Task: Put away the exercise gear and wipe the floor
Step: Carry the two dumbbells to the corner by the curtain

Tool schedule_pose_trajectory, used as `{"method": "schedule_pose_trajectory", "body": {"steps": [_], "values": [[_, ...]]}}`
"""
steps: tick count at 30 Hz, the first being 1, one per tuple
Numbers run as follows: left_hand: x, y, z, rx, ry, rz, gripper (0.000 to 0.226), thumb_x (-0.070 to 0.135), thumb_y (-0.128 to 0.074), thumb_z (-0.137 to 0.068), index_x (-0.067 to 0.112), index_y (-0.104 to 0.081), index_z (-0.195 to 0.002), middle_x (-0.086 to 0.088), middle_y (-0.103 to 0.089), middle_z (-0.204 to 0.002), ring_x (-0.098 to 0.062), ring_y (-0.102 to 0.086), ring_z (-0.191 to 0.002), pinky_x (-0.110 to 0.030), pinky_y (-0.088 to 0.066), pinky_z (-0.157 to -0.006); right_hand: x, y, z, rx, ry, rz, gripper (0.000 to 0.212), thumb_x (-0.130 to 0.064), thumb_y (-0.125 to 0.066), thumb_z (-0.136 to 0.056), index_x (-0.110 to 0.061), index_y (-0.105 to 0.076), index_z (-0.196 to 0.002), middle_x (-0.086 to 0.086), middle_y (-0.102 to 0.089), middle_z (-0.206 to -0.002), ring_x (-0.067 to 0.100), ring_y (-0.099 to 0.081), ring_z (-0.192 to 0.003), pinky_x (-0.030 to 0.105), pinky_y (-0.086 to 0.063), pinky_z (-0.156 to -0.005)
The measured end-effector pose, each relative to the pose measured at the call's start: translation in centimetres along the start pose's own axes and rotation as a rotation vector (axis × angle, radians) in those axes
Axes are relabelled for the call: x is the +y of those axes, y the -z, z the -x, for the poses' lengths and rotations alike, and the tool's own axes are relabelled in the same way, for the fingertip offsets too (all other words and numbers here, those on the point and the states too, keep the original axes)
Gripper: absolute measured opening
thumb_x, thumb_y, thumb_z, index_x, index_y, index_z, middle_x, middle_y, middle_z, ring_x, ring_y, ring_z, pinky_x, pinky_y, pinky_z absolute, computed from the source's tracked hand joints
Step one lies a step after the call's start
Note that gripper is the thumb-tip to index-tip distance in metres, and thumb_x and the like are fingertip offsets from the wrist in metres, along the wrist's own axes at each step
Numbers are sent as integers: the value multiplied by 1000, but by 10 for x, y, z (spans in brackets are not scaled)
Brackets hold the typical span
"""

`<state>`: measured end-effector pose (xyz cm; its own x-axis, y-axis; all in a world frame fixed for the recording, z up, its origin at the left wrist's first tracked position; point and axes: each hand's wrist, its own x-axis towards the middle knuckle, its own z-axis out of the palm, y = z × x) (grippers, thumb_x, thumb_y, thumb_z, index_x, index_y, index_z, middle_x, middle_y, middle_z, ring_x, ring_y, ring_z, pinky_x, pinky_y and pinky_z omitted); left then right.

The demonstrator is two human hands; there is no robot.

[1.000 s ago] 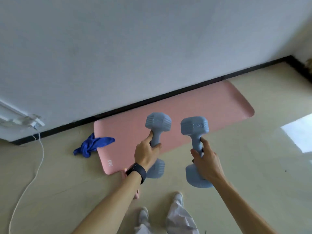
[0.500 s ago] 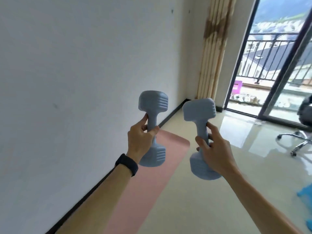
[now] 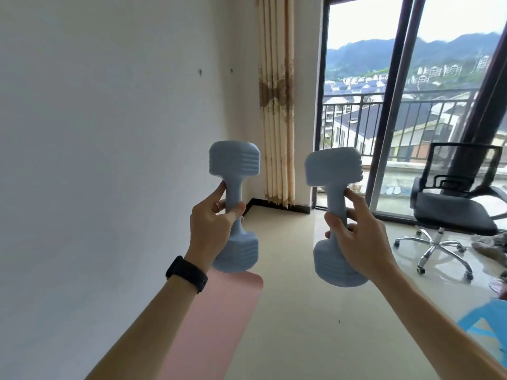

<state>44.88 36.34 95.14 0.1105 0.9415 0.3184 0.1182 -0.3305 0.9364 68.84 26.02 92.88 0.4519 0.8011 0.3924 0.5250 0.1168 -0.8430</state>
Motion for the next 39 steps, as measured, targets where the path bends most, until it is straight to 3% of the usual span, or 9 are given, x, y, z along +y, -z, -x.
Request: {"method": "schedule_pose_trajectory", "body": {"steps": [9, 15, 18, 24, 30, 36, 39], "values": [[-33, -90, -133, -39, -10, 37, 51, 21, -76, -87, 34, -60, -134, 1, -77, -84, -22, -73, -81, -46, -56, -92, 82, 1, -137, 71, -61, 14, 49, -27, -63, -95, -38, -43, -139, -11, -71, -88, 10, -72, -66, 45, -57, -77], [-89, -138, -257, -92, -34, 50, 46, 20, -74, -88, 41, -61, -127, 2, -76, -83, -21, -72, -85, -38, -57, -88, 136, -38, -251, 113, -82, 37, 50, -24, -63, -96, -32, -43, -141, -11, -70, -93, 5, -70, -66, 34, -56, -73], [-117, -162, -325, -119, -13, 44, 46, 18, -73, -88, 37, -61, -129, 2, -76, -82, -19, -72, -80, -34, -58, -83, 160, -60, -316, 124, -116, 61, 50, -26, -63, -96, -31, -43, -141, -15, -67, -91, 6, -70, -66, 37, -57, -74], [-183, -216, -442, -177, 53, -6, 47, 20, -73, -88, 35, -62, -130, -1, -75, -80, -25, -71, -80, -41, -59, -82, 215, -100, -422, 76, -216, 83, 46, -24, -61, -96, -33, -44, -138, -11, -70, -90, 10, -72, -64, 44, -58, -78], [-244, -287, -547, -209, 108, -12, 38, 13, -71, -89, 49, -64, -101, -6, -73, -76, -29, -69, -77, -38, -57, -76, 288, -143, -532, 16, -293, 61, 42, -23, -60, -97, -29, -47, -136, -8, -71, -91, 11, -72, -63, 41, -58, -76], [-315, -367, -662, -193, 201, -70, 27, 14, -71, -89, 31, -71, -110, -6, -72, -77, -25, -69, -72, -36, -56, -71, 379, -176, -664, -83, -334, 64, 34, -22, -59, -98, -33, -47, -128, -10, -70, -92, 9, -71, -61, 38, -57, -74], [-345, -401, -718, -178, 294, -84, 10, 13, -71, -88, 19, -73, -97, -14, -70, -77, -33, -67, -75, -39, -56, -70, 415, -189, -726, -127, -363, 62, 33, -21, -59, -98, -38, -46, -124, -7, -71, -90, 9, -71, -61, 37, -57, -74]]}}
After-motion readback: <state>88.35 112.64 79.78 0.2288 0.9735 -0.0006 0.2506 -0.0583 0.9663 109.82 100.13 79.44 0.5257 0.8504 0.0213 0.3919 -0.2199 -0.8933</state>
